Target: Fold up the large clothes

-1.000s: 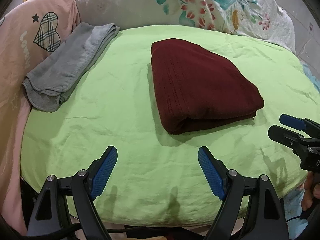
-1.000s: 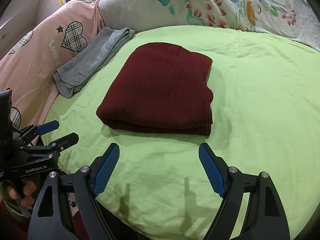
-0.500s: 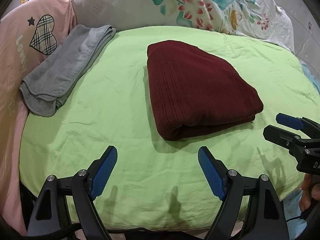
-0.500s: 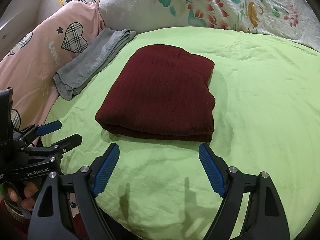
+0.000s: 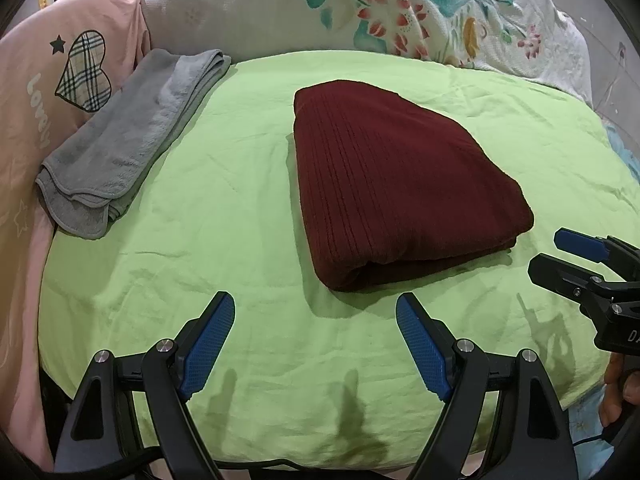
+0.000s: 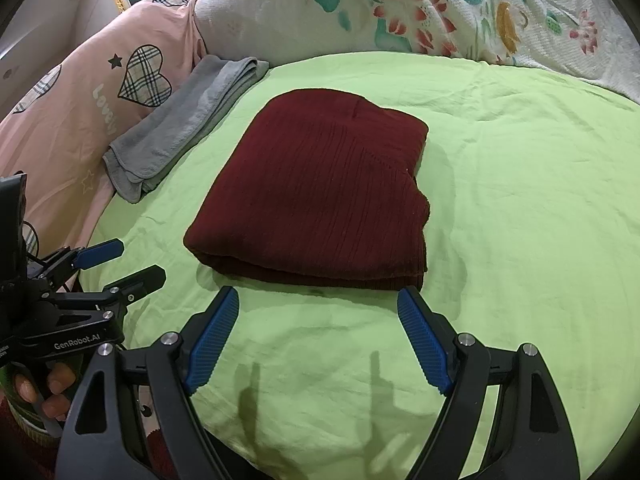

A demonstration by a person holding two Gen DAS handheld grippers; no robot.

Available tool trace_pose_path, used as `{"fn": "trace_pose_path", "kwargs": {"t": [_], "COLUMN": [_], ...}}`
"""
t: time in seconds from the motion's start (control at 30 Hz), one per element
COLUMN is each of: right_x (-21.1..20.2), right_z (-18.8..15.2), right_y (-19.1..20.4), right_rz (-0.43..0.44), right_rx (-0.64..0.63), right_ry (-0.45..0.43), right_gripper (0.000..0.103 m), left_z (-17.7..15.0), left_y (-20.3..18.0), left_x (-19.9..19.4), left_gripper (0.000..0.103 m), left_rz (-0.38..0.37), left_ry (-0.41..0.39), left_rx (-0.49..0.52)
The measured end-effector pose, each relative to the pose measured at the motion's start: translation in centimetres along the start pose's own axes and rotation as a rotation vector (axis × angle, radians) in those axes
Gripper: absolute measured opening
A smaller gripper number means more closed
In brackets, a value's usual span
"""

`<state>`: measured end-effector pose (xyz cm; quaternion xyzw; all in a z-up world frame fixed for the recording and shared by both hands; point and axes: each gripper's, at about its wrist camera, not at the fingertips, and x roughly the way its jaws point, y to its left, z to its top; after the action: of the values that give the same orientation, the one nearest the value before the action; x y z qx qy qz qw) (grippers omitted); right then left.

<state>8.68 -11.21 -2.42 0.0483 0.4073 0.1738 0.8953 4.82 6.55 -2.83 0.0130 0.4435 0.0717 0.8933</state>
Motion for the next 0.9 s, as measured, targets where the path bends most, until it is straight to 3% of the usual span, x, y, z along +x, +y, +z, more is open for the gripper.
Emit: {"fn": "trace_pose_path", "kwargs": {"t": [0.9], "right_x": [0.09], "right_z": [0.58], "right_y": [-0.12], "right_rz": [-0.001], "right_rx": [-0.005], "right_ry": [-0.005], "right_gripper": [0.082], "left_z": [0.50], "left_y": [-0.33], "left_x": [0.08], "left_gripper": [0.083], "left_rz": [0.001], "left_ry": [-0.009], "left_rx": [0.008]}}
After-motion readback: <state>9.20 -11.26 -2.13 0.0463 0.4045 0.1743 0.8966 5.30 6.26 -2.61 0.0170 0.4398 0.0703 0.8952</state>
